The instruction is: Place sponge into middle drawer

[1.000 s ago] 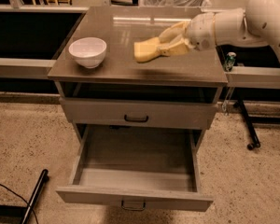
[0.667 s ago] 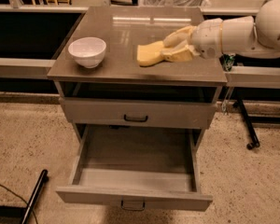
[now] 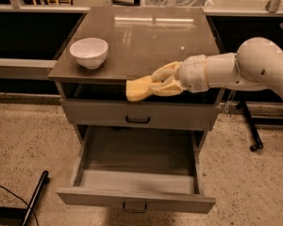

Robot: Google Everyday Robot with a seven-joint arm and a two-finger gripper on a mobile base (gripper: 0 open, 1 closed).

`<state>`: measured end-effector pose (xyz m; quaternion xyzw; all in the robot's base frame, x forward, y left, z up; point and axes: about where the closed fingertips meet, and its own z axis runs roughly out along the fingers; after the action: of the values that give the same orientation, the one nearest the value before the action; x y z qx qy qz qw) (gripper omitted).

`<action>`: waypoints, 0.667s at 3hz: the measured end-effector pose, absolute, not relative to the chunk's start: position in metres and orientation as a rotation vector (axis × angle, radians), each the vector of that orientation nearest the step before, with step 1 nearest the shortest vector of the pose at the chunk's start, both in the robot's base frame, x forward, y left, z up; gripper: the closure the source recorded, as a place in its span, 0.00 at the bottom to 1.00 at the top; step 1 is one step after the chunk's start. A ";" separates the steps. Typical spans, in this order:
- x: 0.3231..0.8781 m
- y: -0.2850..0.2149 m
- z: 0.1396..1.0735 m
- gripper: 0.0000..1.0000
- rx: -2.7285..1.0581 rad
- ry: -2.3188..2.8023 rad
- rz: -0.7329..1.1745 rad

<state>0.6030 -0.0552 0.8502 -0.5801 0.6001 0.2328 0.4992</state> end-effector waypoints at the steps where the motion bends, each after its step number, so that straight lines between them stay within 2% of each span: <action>1: 0.603 -0.055 0.850 1.00 -1.403 1.452 0.563; 2: 0.587 -0.059 0.803 1.00 -1.402 1.489 0.586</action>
Offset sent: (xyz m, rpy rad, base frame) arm -0.0558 -0.0193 -0.1586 -0.0269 0.1315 -0.0232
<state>0.5866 -0.0593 0.8035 -0.5761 0.6118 0.2408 0.4856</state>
